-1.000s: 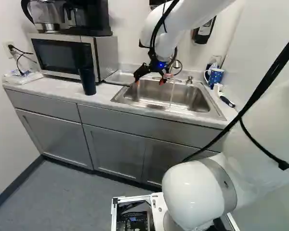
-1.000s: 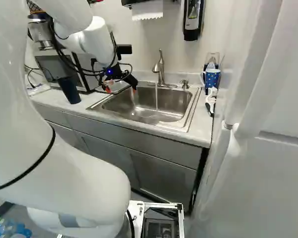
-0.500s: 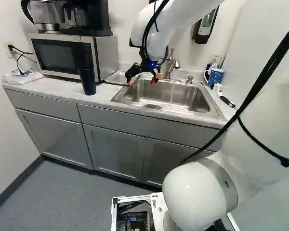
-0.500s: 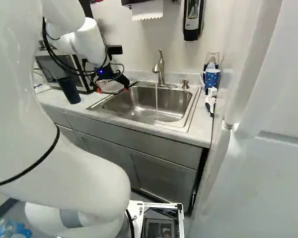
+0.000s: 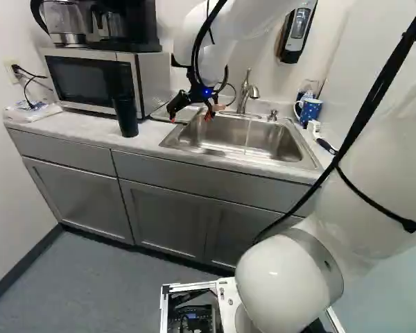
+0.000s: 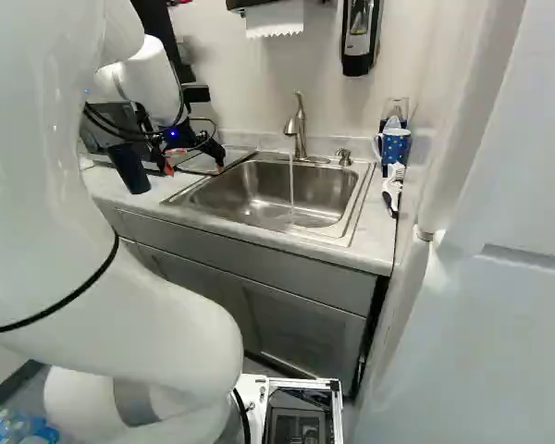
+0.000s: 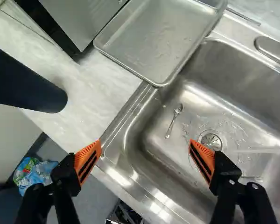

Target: Rinse the cup and place it in the tray

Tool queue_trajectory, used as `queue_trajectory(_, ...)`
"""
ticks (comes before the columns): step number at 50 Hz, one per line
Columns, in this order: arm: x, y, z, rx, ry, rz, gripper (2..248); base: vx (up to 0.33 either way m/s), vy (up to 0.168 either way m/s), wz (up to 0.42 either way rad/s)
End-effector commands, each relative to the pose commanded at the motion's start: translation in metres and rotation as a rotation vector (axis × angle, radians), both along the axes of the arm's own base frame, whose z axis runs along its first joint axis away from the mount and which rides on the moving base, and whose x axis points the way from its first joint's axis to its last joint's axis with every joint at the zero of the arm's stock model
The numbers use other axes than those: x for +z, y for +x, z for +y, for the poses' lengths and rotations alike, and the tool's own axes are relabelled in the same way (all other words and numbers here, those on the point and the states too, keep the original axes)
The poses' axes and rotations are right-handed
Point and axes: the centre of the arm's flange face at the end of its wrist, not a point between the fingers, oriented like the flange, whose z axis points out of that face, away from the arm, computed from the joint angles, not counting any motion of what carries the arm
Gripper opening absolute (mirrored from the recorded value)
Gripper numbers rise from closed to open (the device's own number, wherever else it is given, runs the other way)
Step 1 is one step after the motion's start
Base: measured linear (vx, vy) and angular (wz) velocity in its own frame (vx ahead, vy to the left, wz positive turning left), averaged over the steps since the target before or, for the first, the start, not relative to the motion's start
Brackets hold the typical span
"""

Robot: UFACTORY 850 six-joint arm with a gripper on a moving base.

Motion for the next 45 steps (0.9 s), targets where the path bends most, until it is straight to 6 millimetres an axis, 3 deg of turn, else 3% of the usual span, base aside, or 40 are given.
queue_trajectory(45, 0.001, -0.009, 0.079, 0.164, 0.001, -0.004, 247, 0.0, 0.0, 0.0)
